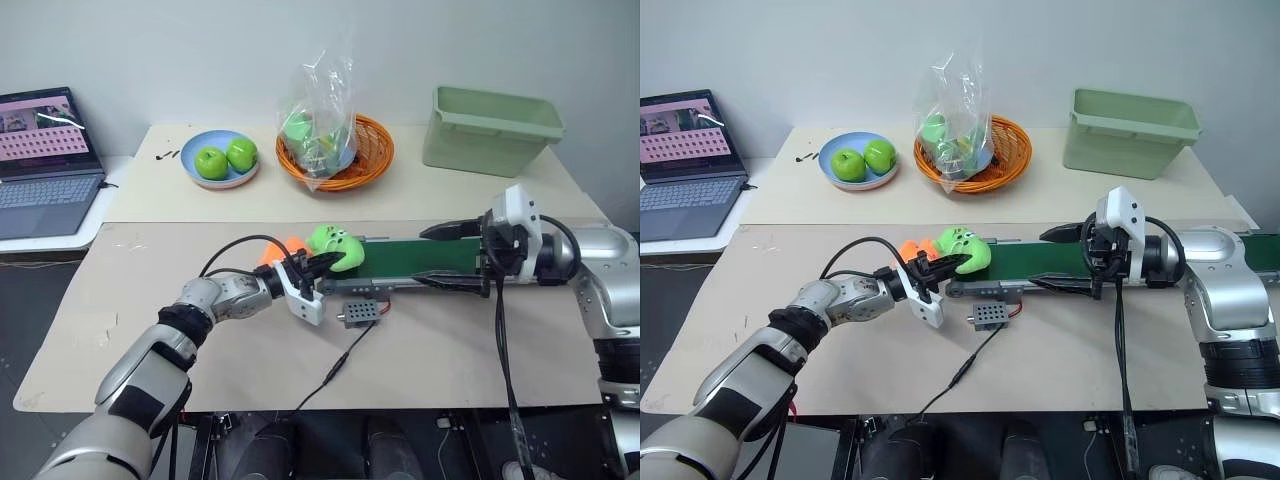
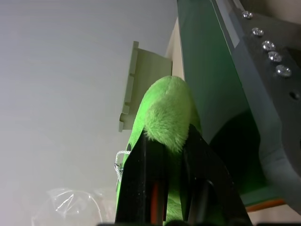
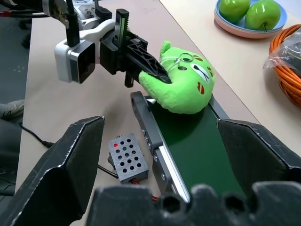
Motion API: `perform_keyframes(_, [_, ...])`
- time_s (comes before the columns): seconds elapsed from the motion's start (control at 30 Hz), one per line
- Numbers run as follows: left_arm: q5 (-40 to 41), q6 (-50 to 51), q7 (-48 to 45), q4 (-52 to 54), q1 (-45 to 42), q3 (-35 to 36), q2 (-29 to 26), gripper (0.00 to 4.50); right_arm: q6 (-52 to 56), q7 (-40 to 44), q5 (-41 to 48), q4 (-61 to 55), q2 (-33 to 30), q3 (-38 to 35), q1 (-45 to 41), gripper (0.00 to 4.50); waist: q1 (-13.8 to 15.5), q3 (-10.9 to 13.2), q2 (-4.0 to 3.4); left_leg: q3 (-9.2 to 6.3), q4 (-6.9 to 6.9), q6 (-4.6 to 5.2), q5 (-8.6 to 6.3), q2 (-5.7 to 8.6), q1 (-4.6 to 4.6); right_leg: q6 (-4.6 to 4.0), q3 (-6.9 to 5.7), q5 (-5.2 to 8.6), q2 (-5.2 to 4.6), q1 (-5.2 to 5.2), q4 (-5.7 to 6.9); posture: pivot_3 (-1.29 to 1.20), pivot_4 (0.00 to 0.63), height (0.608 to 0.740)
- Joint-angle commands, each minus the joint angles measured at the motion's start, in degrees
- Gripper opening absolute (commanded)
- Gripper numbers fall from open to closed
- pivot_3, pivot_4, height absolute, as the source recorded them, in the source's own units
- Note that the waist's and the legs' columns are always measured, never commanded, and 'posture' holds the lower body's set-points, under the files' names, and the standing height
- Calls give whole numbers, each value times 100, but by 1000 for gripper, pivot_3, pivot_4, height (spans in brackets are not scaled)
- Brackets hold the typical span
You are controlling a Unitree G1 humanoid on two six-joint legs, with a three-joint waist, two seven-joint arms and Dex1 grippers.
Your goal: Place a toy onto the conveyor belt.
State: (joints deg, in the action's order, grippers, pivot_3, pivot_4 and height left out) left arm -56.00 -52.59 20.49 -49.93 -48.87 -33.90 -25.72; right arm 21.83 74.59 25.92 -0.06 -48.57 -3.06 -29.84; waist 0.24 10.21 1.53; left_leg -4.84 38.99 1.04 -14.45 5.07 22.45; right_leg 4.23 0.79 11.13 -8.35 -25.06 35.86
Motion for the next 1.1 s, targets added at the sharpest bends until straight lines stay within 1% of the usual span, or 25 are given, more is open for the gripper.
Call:
perform_keyframes(0.03, [64,-98,205,-265,-233,-65,104,336,42,1,97,-180,-178,-212,-36,4500,7,0,0,2,0,0,0,0,0,0,0,0,0,0,0,0,150,740])
perform_keyframes(0.07, [84,-130,214,-321,-259,-80,125,913,41,2,99,-172,-191,-207,-43,4500,7,0,0,2,1,0,0,0,0,0,0,0,0,0,0,0,150,740])
perform_keyframes(0.1, [141,-189,176,-387,-278,-81,150,1107,40,1,100,-165,-198,-199,-53,4500,7,0,0,3,1,0,0,0,0,1,0,0,0,1,0,0,150,740])
perform_keyframes(0.2, [275,-273,90,-525,-297,-60,198,2293,41,-4,107,-168,-208,-194,-55,4500,13,0,1,3,1,0,0,-1,0,1,0,0,0,0,0,0,150,740])
perform_keyframes(0.27, [366,-289,45,-590,-303,-46,199,2965,31,-11,99,-159,-198,-183,-59,4500,17,-1,2,3,3,0,0,-1,0,1,1,-1,0,1,1,0,150,740])
perform_keyframes(0.3, [402,-305,32,-588,-302,-42,182,3413,27,-13,95,-151,-192,-175,-66,4500,18,-1,2,3,3,0,0,0,0,2,1,-1,0,2,0,0,150,740])
perform_keyframes(0.4, [490,-349,-15,-555,-288,-42,129,4382,10,-13,82,-124,-171,-154,-91,4500,23,-1,3,1,3,0,0,0,-1,2,1,-1,0,3,0,0,150,740])
perform_keyframes(0.63, [760,-430,-184,-448,-224,72,14,4382,-48,2,47,-33,-117,-93,-170,4500,23,-2,3,3,4,0,0,0,-1,2,1,-1,0,3,0,0,150,740])
perform_keyframes(0.73, [1029,-604,-436,-371,-169,145,6,4382,-66,10,35,7,-99,-69,-216,4500,24,-2,3,2,4,0,0,0,0,2,1,-1,0,2,-1,0,150,740])
perform_keyframes(0.87, [2003,-1113,-1400,-83,-47,267,131,4382,-75,2,27,25,-86,-59,-267,4500,30,-2,3,-1,5,0,0,0,0,2,1,-1,-1,2,-1,0,150,740])
perform_keyframes(1.03, [2768,-1212,-2324,357,133,307,218,4382,-94,-7,16,31,-93,-80,-265,4500,23,-2,3,-1,10,1,-1,0,3,2,1,-1,-2,2,0,0,150,740])
perform_keyframes(1.1, [3280,-1154,-2866,656,214,230,314,4382,-79,-54,28,-28,-94,-114,-222,4500,12,-2,3,-1,10,1,-1,0,2,2,2,-2,-2,2,0,0,150,740])
